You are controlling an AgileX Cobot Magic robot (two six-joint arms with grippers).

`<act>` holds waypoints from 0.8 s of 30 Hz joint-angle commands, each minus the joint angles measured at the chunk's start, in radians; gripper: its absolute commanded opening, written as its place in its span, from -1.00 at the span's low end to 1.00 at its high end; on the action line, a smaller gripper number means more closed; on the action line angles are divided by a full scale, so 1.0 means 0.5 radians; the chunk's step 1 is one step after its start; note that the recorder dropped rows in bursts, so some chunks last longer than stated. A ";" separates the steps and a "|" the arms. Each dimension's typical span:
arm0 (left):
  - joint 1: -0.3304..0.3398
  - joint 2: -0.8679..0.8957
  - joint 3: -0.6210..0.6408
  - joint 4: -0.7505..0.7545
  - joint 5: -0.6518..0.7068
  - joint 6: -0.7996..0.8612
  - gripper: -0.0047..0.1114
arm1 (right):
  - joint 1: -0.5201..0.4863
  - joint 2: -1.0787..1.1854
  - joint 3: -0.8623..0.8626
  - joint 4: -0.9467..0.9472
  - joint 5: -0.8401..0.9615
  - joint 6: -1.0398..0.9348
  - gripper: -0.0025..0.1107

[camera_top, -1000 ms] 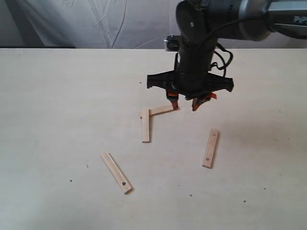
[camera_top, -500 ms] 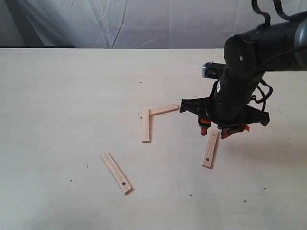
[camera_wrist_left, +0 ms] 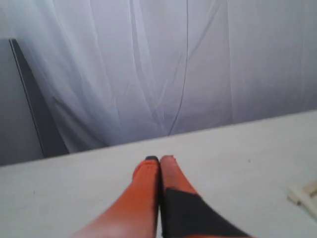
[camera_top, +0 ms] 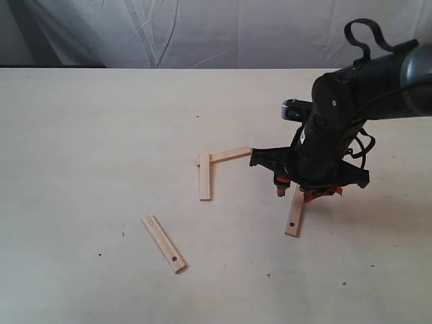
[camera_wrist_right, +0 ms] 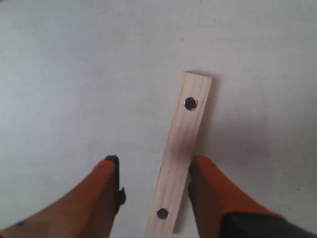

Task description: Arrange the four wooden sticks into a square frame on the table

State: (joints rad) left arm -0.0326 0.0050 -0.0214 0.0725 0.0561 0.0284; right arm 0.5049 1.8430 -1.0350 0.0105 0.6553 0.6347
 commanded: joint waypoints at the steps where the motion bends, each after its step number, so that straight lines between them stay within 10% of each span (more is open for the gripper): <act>1: 0.002 -0.010 0.003 -0.037 -0.378 -0.013 -0.92 | -0.011 0.043 0.012 -0.021 -0.019 -0.008 -0.16; 11: 0.002 -0.010 -0.061 -0.382 -0.671 -0.029 -0.92 | -0.011 0.131 0.012 -0.047 -0.012 0.021 -0.16; 24: 0.002 1.317 -1.185 -0.477 0.664 0.172 -0.92 | -0.011 0.222 0.012 -0.053 -0.016 -0.033 -0.21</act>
State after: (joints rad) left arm -0.0326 0.4831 -0.5122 -0.1696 0.2416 0.1124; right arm 0.5049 1.9393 -1.0334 -0.0054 0.6445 0.6359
